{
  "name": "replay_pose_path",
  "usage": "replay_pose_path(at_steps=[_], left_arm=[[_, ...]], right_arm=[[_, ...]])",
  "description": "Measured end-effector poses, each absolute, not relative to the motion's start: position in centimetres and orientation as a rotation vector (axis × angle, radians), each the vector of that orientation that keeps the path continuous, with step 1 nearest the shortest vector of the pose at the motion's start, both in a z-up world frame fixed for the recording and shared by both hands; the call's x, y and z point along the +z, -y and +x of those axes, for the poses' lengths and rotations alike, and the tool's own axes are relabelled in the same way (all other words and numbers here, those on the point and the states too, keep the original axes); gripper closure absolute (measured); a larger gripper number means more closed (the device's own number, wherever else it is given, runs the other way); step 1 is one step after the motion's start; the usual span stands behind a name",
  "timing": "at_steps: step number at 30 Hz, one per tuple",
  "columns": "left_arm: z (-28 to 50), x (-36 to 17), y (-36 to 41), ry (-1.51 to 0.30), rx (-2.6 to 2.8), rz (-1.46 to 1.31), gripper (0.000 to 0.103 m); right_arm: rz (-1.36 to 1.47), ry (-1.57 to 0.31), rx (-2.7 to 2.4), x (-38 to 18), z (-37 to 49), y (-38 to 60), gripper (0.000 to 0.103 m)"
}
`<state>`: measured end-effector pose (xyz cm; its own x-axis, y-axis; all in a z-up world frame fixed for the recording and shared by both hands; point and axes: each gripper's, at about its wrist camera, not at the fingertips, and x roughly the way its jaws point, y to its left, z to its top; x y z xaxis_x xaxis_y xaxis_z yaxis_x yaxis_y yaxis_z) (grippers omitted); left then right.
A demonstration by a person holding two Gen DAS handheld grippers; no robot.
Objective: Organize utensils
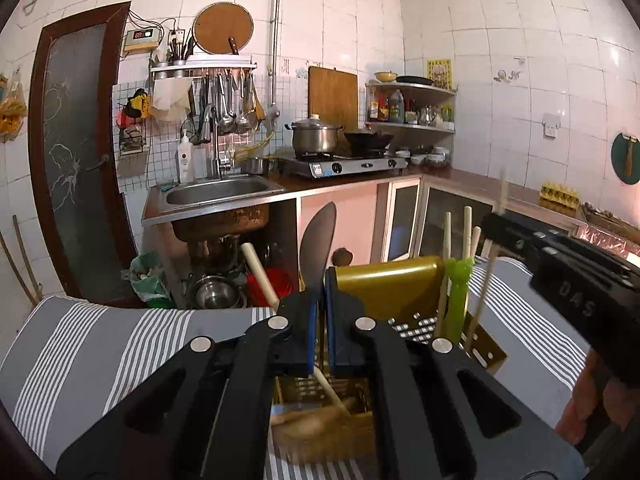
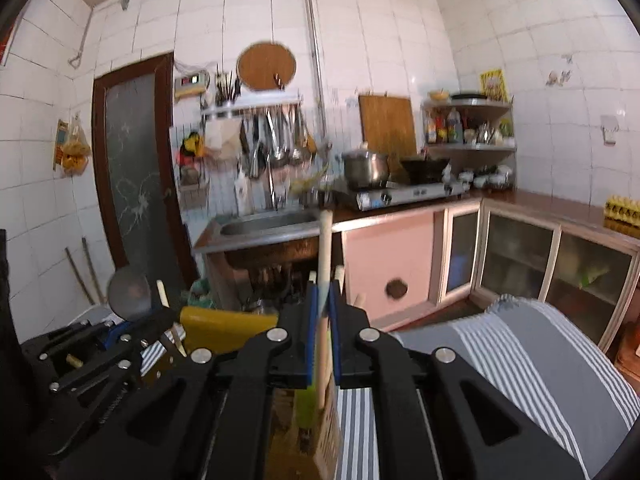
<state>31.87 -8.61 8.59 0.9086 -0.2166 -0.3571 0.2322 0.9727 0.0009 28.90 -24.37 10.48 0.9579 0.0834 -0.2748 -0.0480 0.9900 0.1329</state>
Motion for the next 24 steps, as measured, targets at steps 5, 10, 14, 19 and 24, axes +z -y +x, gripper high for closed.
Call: replay_pose_path(at_steps=[5,10,14,19,24], left_arm=[[29.1,10.2,7.6,-0.393,-0.227,0.042,0.071],[24.1,12.3,6.1,-0.339,-0.194,0.068,0.027],[19.3,13.7,4.7,-0.281,-0.156,0.093,0.005],[15.0,14.0,2.5,-0.291,-0.179,0.035,0.005],[11.7,12.4,0.8,-0.305,-0.172,0.005,0.005]], right_arm=[[0.127,-0.331,0.036,11.3,27.5,25.2,0.042],[0.136,-0.339,0.011,13.2,23.7,26.5,0.032],[0.123,-0.320,-0.001,14.3,20.0,26.4,0.019],[0.117,-0.299,-0.002,14.4,14.8,25.5,0.007],[0.119,-0.274,0.002,12.5,9.6,24.1,0.005]])
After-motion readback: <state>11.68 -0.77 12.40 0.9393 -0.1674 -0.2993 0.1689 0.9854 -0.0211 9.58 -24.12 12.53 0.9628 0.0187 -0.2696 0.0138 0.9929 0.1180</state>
